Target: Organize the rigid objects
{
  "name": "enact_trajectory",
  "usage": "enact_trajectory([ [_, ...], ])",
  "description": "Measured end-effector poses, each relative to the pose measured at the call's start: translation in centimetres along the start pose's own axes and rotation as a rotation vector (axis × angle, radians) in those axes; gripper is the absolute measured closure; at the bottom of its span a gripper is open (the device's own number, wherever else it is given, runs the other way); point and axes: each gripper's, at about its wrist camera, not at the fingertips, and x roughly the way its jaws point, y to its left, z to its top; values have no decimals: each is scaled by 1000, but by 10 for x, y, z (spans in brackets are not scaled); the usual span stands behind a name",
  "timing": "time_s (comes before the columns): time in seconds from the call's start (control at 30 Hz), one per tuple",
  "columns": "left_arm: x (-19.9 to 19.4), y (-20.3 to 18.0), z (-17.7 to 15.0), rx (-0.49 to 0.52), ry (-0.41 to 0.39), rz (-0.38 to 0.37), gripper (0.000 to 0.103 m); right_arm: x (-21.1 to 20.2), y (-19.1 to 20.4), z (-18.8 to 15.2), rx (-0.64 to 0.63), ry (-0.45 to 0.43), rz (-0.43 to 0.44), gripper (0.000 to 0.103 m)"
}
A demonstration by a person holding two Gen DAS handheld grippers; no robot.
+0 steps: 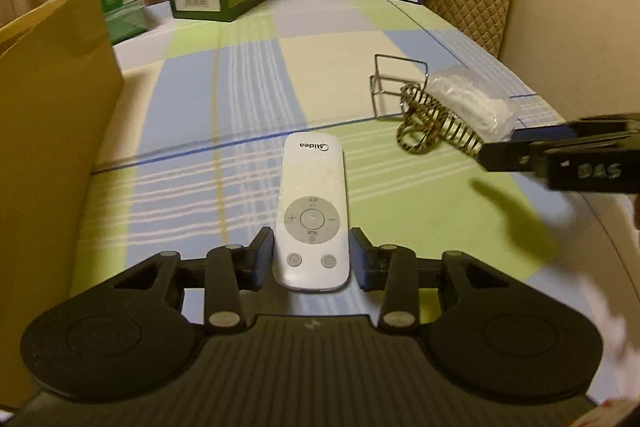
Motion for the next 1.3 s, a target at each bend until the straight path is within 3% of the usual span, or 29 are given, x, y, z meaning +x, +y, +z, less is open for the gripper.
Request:
enact_trajectory([
  [0.07, -2, 2, -2, 0, -1, -1, 68, 10, 6, 1, -37, 12, 5, 62],
  [0.27, -1, -1, -3, 20, -8, 2, 68, 30, 8, 0, -81, 22, -91, 72],
  [0.37, 2, -3, -2, 28, -13, 13, 68, 33, 9, -1, -99, 14, -93, 81],
  [0.43, 4, -3, -1, 26, -13, 17, 67, 34, 9, -2, -91, 13, -85, 100],
  [0.7, -9, -7, -13, 57, 2, 21, 68, 13, 20, -11, -17, 77, -44, 101],
  [1.07, -62, -7, -69, 31, 3, 15, 68, -47, 58, -68, 53, 123, -60, 100],
  [1.17, -68, -4, -74, 31, -5, 10, 67, -55, 63, -75, 91, 103, -67, 97],
  [1.2, -68, -4, -73, 32, -3, 11, 67, -56, 65, -76, 95, 97, -72, 90],
  [1.3, -69, -1, -69, 29, -17, 5, 62, -58, 72, -77, 73, 65, -95, 51],
])
